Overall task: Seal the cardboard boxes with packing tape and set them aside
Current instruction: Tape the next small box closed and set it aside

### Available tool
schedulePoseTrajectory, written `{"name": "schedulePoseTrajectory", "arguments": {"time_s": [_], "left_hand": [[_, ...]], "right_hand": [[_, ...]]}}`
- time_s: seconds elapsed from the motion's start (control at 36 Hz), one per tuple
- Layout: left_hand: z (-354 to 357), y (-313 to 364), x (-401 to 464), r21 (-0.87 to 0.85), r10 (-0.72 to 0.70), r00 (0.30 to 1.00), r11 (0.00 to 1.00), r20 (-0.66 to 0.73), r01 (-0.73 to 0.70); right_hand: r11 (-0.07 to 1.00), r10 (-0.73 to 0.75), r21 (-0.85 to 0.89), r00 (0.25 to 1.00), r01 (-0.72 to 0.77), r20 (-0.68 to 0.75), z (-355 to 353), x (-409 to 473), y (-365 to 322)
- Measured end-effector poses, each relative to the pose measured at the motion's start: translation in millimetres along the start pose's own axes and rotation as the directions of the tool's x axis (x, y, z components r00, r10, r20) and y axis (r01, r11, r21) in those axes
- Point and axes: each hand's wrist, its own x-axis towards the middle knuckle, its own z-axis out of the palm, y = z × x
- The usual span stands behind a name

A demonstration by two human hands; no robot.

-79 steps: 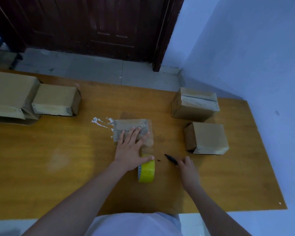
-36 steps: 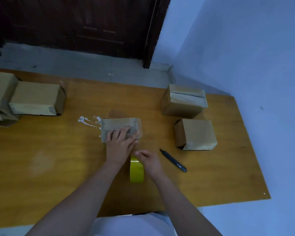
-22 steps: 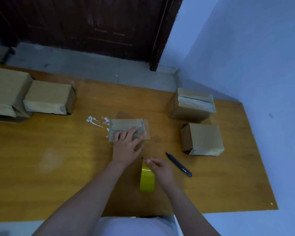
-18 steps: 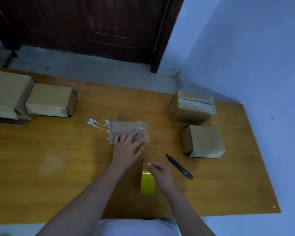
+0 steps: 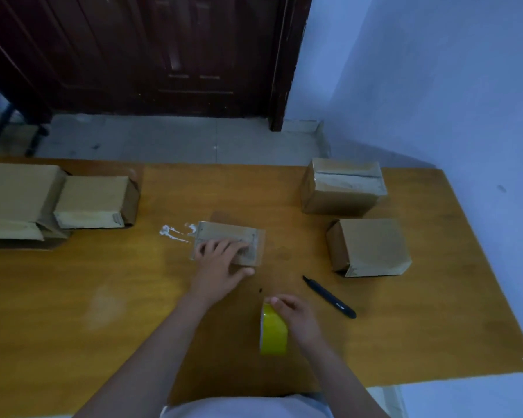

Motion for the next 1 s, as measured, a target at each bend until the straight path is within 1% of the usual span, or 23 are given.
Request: {"name": "schedulePoseTrajectory", "arguments": {"time_s": [0.08, 0.14, 0.17, 0.25, 0.28, 0.31, 0.42, 0.5, 0.64, 0.69, 0.83, 1.0], "left_hand": [[-9, 15, 10, -0.022, -0.055, 0.997, 0.998, -0.051, 0.054], [-13, 27, 24, 0.002, -0.077, 0.992, 0.997, -0.095, 0.078], [-14, 32, 32, 0.015, -0.087, 0.995, 0.996, -0.054, 0.087], [-7, 38, 56, 0.132, -0.096, 0.977, 0.989, 0.190, 0.071], [-3, 38, 62, 0.165, -0.114, 0.965, 0.983, 0.234, 0.076], [1, 38, 66, 0.178, -0.135, 0.960, 0.980, 0.247, 0.092], [12, 40, 74, 0.175, -0.210, 0.960, 0.968, 0.184, 0.178], [18, 43, 75, 0.215, -0.216, 0.965, 0.960, 0.150, 0.181], [22, 40, 75, 0.193, -0.197, 0.974, 0.966, 0.117, 0.172], [21, 40, 75, 0.199, -0.193, 0.973, 0.966, 0.126, 0.165], [20, 38, 75, 0.225, -0.202, 0.956, 0.962, 0.211, 0.154], [18, 43, 75, 0.335, -0.169, 0.950, 0.939, 0.262, 0.074]], "right_hand": [[1.000, 0.008, -0.009, 1.000, -0.008, -0.007, -2, 3, 2], [1.000, -0.002, -0.020, 1.000, 0.002, -0.005, -4, 6, 2], [1.000, -0.012, -0.026, 1.000, 0.012, -0.003, -5, 8, 2], [1.000, -0.016, -0.014, 1.000, 0.016, 0.009, -7, 9, 2], [1.000, -0.014, -0.005, 1.000, 0.014, 0.016, -7, 9, 2], [1.000, -0.012, 0.002, 1.000, 0.012, 0.023, -7, 10, 1], [1.000, -0.003, 0.015, 0.999, 0.002, 0.036, -7, 12, 3], [0.999, -0.001, 0.039, 0.999, -0.001, 0.041, -7, 13, 5], [0.997, 0.010, 0.073, 0.999, -0.013, 0.038, -6, 19, 6], [0.995, 0.008, 0.096, 0.999, -0.012, 0.041, -6, 21, 6], [0.995, 0.006, 0.103, 0.998, -0.012, 0.066, -9, 22, 6], [0.997, -0.023, 0.076, 0.997, 0.017, 0.072, -10, 23, 8]]}}
